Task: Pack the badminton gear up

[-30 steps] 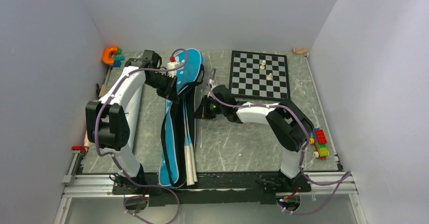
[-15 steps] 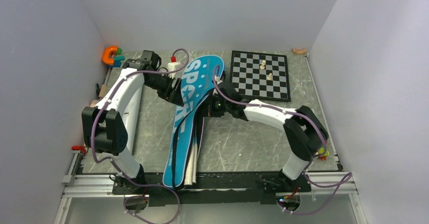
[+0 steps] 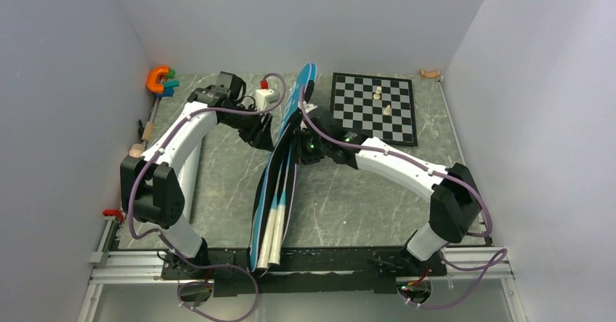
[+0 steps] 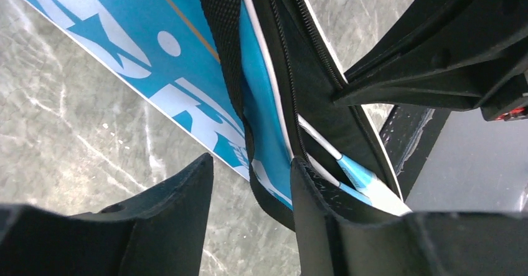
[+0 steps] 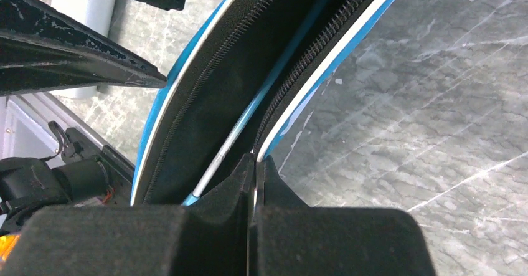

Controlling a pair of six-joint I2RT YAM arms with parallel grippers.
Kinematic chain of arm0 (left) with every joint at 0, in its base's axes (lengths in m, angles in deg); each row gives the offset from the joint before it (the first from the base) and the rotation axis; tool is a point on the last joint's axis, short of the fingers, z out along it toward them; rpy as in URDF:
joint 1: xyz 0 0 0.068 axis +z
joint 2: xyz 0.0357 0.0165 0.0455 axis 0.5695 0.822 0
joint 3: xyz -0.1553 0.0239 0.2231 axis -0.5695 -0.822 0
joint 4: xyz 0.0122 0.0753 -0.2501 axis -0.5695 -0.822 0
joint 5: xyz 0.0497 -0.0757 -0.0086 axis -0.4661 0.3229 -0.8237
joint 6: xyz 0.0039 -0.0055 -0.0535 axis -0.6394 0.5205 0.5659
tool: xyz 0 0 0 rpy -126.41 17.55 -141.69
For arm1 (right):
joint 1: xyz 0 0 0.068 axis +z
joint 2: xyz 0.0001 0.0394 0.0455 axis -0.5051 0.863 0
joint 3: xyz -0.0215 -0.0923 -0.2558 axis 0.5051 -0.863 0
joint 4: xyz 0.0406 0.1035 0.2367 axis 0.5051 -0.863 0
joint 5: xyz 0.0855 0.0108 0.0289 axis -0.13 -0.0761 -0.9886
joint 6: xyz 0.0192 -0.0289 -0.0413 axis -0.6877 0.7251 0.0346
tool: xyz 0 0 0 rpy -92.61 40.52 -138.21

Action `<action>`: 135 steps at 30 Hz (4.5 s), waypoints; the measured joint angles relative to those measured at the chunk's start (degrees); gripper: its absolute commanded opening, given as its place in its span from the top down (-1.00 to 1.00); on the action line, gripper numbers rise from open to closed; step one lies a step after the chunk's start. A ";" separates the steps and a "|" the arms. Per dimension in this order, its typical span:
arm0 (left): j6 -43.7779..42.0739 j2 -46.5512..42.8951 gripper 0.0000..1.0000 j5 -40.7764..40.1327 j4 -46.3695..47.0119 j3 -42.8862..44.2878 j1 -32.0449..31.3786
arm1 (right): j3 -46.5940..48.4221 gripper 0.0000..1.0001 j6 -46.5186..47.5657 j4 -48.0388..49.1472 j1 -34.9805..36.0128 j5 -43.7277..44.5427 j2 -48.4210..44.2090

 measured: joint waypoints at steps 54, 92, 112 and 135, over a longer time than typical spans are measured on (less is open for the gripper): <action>7.96 -16.17 0.76 -8.87 17.22 -23.37 -10.97 | 8.50 0.92 -18.01 0.13 0.55 -3.17 7.19; 3.48 -16.52 1.00 -10.49 9.09 -21.05 -10.25 | 18.21 -0.12 -4.26 -2.73 -23.39 -19.10 5.99; 2.86 -15.98 1.00 -8.39 4.63 -17.86 -8.04 | 1.77 0.06 -14.97 29.88 -27.41 -46.25 7.69; 2.84 -15.98 1.00 -8.39 4.61 -17.86 -8.04 | 1.77 0.57 -10.47 24.98 -26.10 -45.29 8.17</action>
